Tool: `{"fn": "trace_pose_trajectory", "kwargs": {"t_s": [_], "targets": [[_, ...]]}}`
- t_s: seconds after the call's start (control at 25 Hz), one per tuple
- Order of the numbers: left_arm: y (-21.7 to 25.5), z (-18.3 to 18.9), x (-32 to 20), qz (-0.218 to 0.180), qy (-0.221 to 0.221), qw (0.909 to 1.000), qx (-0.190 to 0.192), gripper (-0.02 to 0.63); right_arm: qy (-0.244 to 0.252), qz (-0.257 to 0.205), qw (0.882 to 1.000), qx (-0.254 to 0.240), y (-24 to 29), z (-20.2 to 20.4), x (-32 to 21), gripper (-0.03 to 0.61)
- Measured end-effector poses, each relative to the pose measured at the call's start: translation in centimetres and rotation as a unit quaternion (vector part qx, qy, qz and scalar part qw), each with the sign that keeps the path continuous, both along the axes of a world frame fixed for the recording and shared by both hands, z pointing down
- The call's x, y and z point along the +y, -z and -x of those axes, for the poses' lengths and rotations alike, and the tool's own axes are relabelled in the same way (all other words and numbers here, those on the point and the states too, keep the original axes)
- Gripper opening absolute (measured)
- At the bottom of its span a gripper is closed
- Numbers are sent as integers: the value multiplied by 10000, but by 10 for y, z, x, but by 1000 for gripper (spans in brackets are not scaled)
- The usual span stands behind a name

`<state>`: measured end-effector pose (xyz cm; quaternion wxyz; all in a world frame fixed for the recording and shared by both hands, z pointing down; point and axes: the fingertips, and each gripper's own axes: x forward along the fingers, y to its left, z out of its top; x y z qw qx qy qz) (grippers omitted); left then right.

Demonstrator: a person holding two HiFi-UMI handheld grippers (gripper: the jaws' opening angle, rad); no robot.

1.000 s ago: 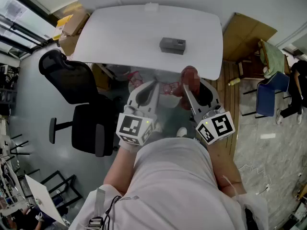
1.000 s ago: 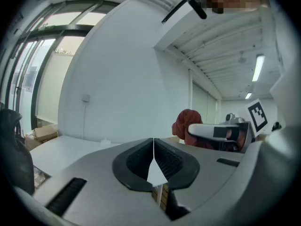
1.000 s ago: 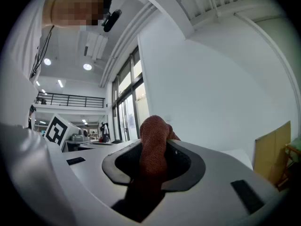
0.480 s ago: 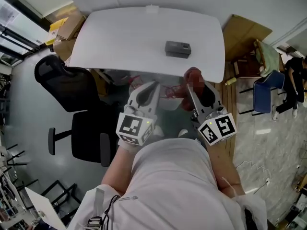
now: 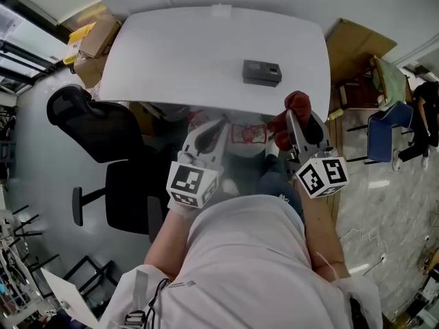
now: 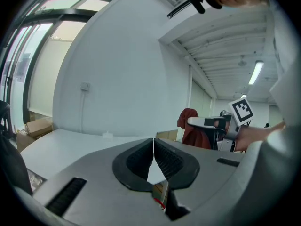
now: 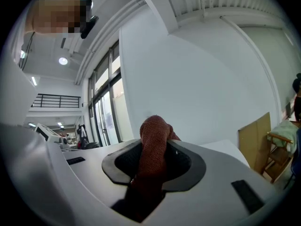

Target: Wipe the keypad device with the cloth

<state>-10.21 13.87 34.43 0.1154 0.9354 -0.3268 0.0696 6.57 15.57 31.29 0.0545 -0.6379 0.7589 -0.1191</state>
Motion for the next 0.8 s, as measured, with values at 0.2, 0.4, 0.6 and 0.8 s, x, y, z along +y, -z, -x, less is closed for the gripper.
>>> {"fn": "trace_pose_trajectory", "kwargs": {"t_s": [0.2,0.4,0.6,0.8], "targets": [[-13,-13,-37,94,384,9990,-190,12,177,156,9996,-161,-20,-34,-51,127],[-18,-40,-75,202,760,9961,-409,12,658,382,9967,-275,-35,-59,-117,127],[-42,-72,-106,338,971,9900,-969,12,1367,764,9876,-138,-58,-73,-166,127],[-69,-100,-124,731,1180,9831,-1192,12,2168,1281,9677,139,-94,-80,-199,127]]}}
